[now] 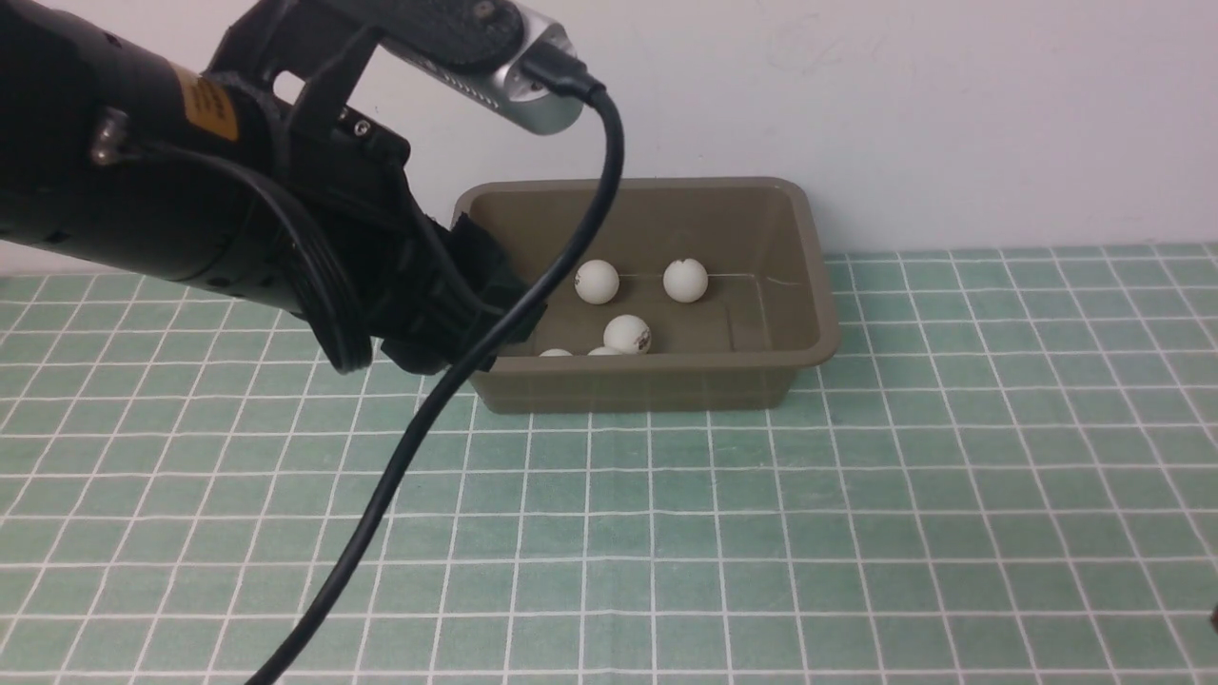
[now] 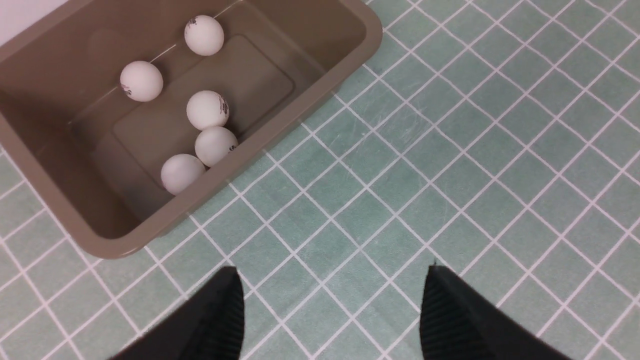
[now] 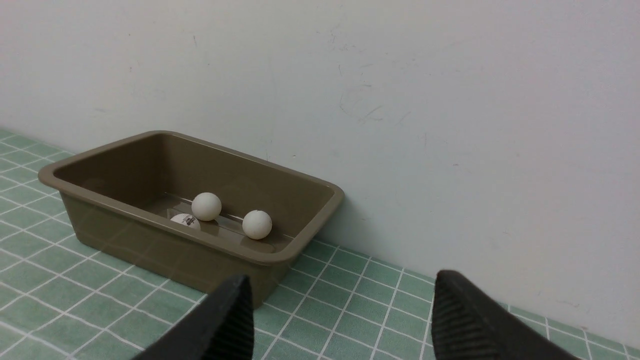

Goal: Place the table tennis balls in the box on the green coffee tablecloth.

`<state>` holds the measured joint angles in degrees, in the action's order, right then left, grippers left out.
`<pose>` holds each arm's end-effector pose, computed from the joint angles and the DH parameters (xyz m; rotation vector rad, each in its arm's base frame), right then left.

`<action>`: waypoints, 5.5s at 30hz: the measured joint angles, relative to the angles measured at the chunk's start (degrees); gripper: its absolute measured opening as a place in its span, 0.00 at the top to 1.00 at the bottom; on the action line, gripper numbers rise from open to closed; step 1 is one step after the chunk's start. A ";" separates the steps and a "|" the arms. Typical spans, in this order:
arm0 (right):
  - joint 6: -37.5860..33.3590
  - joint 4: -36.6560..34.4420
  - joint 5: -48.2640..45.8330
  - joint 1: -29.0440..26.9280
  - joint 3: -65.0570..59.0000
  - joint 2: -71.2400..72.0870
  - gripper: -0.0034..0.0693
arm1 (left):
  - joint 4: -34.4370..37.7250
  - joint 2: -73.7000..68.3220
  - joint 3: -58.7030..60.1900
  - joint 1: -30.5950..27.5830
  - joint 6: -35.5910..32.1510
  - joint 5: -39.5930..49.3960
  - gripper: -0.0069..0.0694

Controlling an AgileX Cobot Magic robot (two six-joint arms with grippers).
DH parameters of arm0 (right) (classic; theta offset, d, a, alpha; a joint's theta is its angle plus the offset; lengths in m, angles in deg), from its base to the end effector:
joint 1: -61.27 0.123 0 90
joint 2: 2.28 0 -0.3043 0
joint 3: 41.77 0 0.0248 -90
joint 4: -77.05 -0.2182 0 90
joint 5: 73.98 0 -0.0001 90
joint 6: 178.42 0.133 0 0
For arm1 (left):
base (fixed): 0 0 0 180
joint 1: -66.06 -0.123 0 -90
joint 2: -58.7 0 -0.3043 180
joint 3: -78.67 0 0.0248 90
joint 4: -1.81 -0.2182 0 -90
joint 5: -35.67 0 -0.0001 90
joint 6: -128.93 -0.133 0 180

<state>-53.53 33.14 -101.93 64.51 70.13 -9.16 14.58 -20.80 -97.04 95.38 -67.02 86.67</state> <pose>0.0248 0.0448 0.2270 -0.5036 1.5919 0.1253 0.2092 -0.1437 0.3792 0.8328 2.2067 -0.3865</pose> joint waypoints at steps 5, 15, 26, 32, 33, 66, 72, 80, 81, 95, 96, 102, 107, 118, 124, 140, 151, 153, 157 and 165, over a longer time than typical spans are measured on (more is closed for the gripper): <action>0.00 0.00 -4.69 -0.33 -4.19 0.31 0.35 | 1.27 0.00 0.00 0.00 -0.30 0.00 0.35; 0.00 3.72 -9.97 -0.33 -6.14 0.31 0.35 | 3.21 0.00 0.00 0.00 -1.33 0.00 0.35; 0.00 6.85 -9.97 -0.44 -6.14 0.31 0.35 | 3.52 0.00 0.00 0.00 -1.43 0.00 0.35; 0.00 6.85 -9.97 -0.44 -6.14 0.31 0.35 | 3.58 0.00 0.00 0.00 -1.72 -0.26 0.35; 0.00 6.85 -9.97 -0.44 -6.14 0.31 0.35 | 3.58 0.00 0.00 0.00 -1.72 -0.27 0.35; 0.00 6.89 -9.98 -0.44 -6.14 0.31 0.35 | -10.53 0.17 0.00 -5.52 -1.21 -1.78 0.35; 0.00 6.89 -9.98 -0.44 -6.14 0.31 0.35 | -10.19 3.64 0.67 -13.93 1.35 0.82 0.35; 0.00 6.89 -9.98 -0.44 -6.14 0.31 0.35 | -10.19 21.27 11.43 -22.93 2.44 1.68 0.35; 0.00 6.89 -9.98 -0.44 -6.19 0.31 0.35 | -10.19 21.27 11.88 -22.93 2.44 1.68 0.35; 0.00 6.89 -10.03 -0.44 -6.35 0.31 0.35 | -8.64 55.67 41.69 -26.86 6.00 -6.23 0.35; 0.00 6.89 -10.03 -0.44 -6.35 0.31 0.35 | -8.64 56.31 43.05 -26.86 6.00 -7.46 0.35; 0.00 6.89 -10.03 -0.44 -6.35 0.31 0.35 | -8.64 57.95 53.06 -26.86 6.00 -22.62 0.35; 0.00 6.89 -10.03 -0.44 -6.35 0.31 0.35 | -9.47 57.95 61.66 -26.86 6.00 -32.99 0.35; 0.00 6.89 -10.03 -0.44 -6.35 0.31 0.35 | -11.02 61.94 69.64 -26.86 6.06 -33.07 0.35; 0.00 6.89 -10.03 -0.44 -6.35 0.31 0.35 | -10.16 65.20 71.39 -26.86 6.61 -27.47 0.35; 0.00 6.89 -10.03 -0.44 -6.35 0.31 0.35 | -6.22 72.83 74.65 -26.86 6.66 -27.89 0.35; 0.00 6.89 -10.03 -0.44 -6.42 0.31 0.35 | -6.04 72.83 74.65 -26.86 6.66 -27.94 0.35; 0.00 6.89 -10.03 -0.44 -6.42 0.31 0.35 | -6.04 72.83 74.65 -26.86 6.66 -27.94 0.35; 0.00 6.89 -10.03 -0.44 -6.42 0.31 0.35 | -6.04 72.83 74.65 -26.86 6.66 -27.94 0.35; 0.00 6.89 -10.03 -0.44 -6.42 0.31 0.35 | -6.02 72.83 74.65 -26.86 6.66 -27.94 0.35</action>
<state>-53.53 40.03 -111.96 64.07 63.71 -8.85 8.55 52.03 -22.40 68.52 -60.37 58.73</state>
